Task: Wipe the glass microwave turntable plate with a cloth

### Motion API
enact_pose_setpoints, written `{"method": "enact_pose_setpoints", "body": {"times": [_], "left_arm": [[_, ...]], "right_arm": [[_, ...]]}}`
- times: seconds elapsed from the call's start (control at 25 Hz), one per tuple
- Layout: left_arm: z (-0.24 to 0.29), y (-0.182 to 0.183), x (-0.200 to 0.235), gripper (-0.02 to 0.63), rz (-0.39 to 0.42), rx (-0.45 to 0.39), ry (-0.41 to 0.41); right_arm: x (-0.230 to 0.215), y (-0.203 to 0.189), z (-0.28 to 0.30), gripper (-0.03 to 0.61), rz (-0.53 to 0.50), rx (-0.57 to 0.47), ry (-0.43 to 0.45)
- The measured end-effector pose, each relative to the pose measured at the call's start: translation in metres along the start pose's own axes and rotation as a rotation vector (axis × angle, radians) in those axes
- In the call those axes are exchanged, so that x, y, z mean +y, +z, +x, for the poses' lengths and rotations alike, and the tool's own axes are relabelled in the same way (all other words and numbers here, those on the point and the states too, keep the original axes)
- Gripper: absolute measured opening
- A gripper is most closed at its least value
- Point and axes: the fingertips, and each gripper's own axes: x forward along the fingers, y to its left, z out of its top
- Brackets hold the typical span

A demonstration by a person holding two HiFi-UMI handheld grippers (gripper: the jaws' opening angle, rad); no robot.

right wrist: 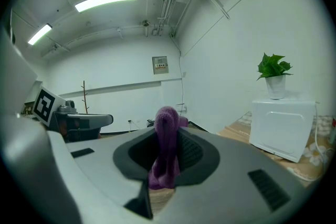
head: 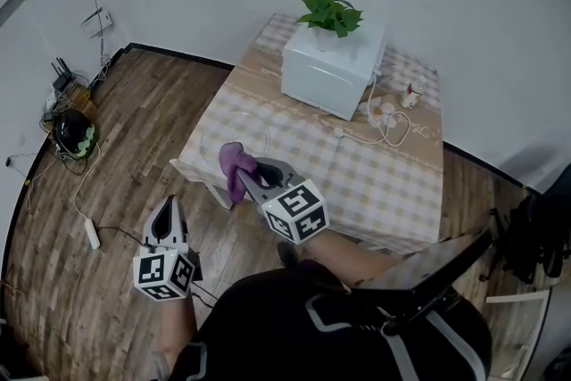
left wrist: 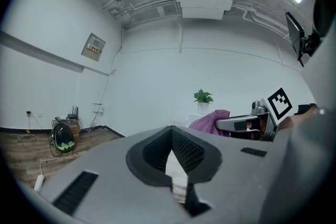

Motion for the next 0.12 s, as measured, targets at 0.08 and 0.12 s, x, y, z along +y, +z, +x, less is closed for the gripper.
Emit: {"method": "enact_pose_setpoints", "body": {"times": [0.08, 0.12], "left_arm": [[0.0005, -0.0003, -0.0002, 0.003, 0.001, 0.000, 0.001], [0.0006, -0.0005, -0.0002, 0.003, 0.001, 0.000, 0.001]], "right_arm": [[-0.0012, -0.0001, -0.0004, 0.075, 0.000, 0.000, -0.001], [-0.0017, -0.0003, -0.0005, 0.075, 0.001, 0.000, -0.002]]}}
